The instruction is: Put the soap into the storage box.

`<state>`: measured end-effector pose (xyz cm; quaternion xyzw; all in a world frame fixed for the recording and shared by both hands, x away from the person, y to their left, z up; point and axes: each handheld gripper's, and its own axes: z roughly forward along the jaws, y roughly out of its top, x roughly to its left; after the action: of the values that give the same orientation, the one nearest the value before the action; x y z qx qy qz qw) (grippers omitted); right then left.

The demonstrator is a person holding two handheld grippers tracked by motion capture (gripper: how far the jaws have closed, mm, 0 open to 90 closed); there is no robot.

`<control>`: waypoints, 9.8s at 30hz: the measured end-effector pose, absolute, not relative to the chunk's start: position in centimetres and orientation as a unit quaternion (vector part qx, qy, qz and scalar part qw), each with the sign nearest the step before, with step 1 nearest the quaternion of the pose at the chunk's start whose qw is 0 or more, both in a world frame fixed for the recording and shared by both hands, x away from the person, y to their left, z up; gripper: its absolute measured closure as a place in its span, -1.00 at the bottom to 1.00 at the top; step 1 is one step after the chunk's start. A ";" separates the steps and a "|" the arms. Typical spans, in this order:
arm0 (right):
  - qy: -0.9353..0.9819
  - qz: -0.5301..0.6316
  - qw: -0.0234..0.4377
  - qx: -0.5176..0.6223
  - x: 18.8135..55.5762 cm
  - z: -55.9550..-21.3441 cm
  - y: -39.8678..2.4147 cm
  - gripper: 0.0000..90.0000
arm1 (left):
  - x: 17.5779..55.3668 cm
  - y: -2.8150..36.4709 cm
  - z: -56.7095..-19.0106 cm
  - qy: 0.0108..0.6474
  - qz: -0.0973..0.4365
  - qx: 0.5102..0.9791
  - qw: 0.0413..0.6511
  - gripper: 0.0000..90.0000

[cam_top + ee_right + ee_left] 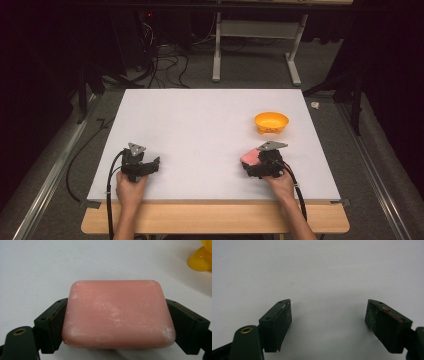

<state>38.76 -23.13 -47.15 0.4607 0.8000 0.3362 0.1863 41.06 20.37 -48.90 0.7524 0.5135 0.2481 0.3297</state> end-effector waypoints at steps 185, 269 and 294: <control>0.670 0.310 0.220 0.637 51.4 -43.1 -29.2 -0.69 | 41.1 20.4 -48.9 0.514 0.247 0.752 0.329 -0.53; 0.757 0.393 0.191 0.485 39.2 -43.5 -23.8 -0.51 | 41.0 20.3 -48.9 0.513 0.251 0.752 0.329 -0.52; 0.768 0.364 0.180 0.495 38.5 -46.5 -23.4 -0.51 | 41.0 20.3 -48.9 0.512 0.251 0.753 0.328 -0.52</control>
<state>38.54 -23.37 -46.48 0.4949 0.7681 0.3643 0.1799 41.02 20.33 -48.89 0.7529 0.5121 0.2512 0.3283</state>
